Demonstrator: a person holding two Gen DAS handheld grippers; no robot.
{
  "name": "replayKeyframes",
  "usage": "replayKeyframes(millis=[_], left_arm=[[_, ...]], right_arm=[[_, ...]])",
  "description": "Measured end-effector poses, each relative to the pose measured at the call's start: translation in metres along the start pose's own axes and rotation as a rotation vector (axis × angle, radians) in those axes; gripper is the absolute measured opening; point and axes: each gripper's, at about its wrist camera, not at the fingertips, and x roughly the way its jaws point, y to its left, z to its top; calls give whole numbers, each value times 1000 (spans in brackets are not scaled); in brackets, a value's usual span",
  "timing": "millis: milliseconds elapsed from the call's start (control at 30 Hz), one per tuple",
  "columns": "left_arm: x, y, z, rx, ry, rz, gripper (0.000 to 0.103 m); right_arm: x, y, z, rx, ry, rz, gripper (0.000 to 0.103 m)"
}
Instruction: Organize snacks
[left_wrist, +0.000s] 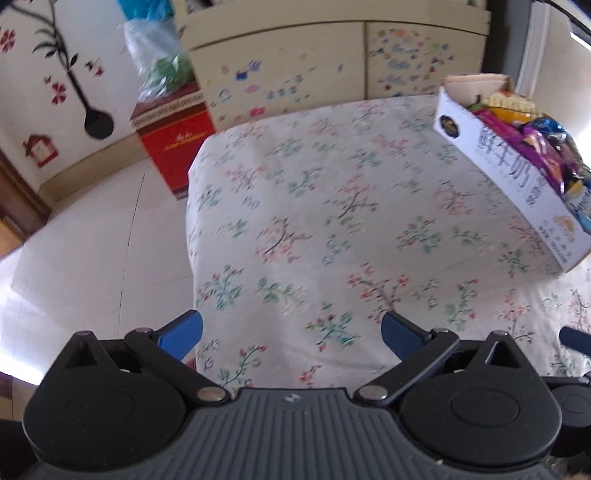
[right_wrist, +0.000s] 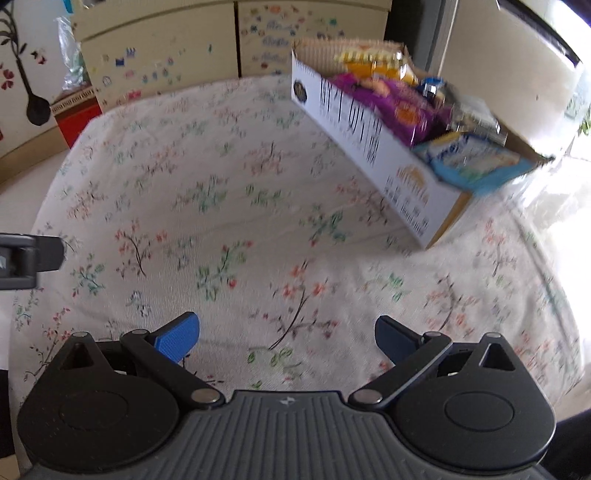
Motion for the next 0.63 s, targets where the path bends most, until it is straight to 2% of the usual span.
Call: replayKeyframes(millis=[200, 333, 633], left_arm=[[8, 13, -5, -36, 13, 1, 102], [12, 15, -6, -45, 25, -7, 102], [19, 17, -5, -54, 31, -8, 102]], right_arm=[[16, 3, -1, 91, 6, -15, 103], [24, 10, -1, 84, -66, -53, 103], [41, 33, 3, 89, -260, -79, 103]])
